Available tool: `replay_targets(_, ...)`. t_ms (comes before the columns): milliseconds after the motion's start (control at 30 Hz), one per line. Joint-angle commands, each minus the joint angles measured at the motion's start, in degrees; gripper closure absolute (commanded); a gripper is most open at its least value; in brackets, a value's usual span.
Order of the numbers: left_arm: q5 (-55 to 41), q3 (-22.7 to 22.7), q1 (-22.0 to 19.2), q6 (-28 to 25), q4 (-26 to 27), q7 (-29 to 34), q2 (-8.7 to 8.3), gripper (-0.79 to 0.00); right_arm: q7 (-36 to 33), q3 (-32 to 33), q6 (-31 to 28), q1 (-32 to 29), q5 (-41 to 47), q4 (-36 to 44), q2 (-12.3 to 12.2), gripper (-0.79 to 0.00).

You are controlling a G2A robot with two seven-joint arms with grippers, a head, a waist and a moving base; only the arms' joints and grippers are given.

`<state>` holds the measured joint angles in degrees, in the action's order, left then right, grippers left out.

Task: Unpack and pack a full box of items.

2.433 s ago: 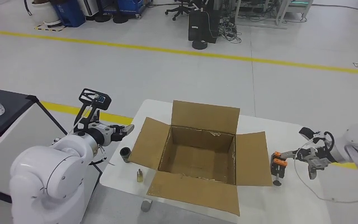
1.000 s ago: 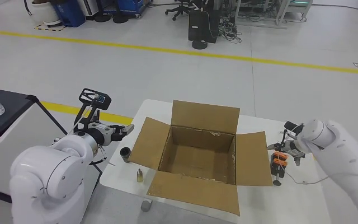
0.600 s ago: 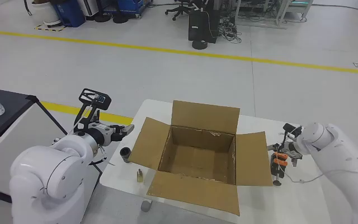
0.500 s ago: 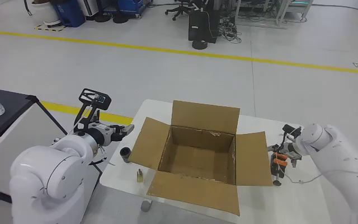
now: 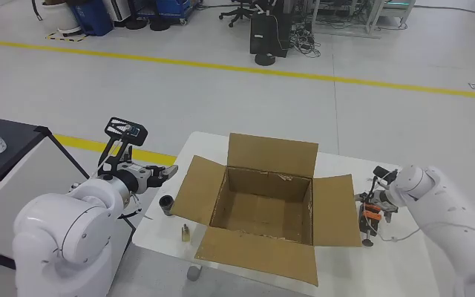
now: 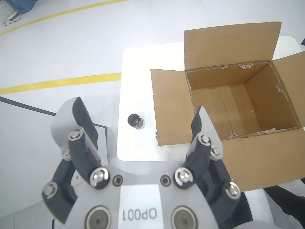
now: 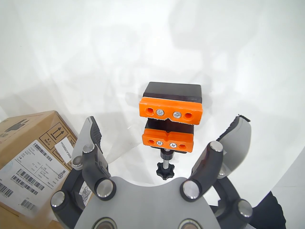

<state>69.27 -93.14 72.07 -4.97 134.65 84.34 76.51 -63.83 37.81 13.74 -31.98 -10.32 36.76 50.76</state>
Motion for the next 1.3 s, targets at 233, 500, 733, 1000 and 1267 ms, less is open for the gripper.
replay_targets(233, 0.0, 0.0, 0.0, 0.0, 0.0, 0.0, 0.00, -0.785, 0.7, -0.3, -1.4, 0.1, -0.1, -2.8, 1.6, -0.785)
replay_targets(500, 0.0, 0.0, 0.0, 0.0, 0.0, 0.0, 0.00, -0.785, 0.8, -0.6, -2.3, 0.5, -1.1, -4.9, 2.7, -0.785)
replay_targets(733, 0.0, 0.0, 0.0, 0.0, 0.0, 0.0, 0.00, -0.785, 0.9, -0.5, -2.9, 0.8, -1.7, -6.4, 3.6, -0.785)
replay_targets(1000, 0.0, 0.0, 0.0, 0.0, 0.0, 0.0, 0.00, -0.785, 1.0, -0.5, -3.5, 0.9, -2.5, -7.9, 4.5, -0.206)
replay_targets(1267, 0.0, 0.0, 0.0, 0.0, 0.0, 0.0, 0.00, -0.785, 2.1, -0.2, -4.2, 1.0, -4.2, -8.4, 4.8, 0.000)
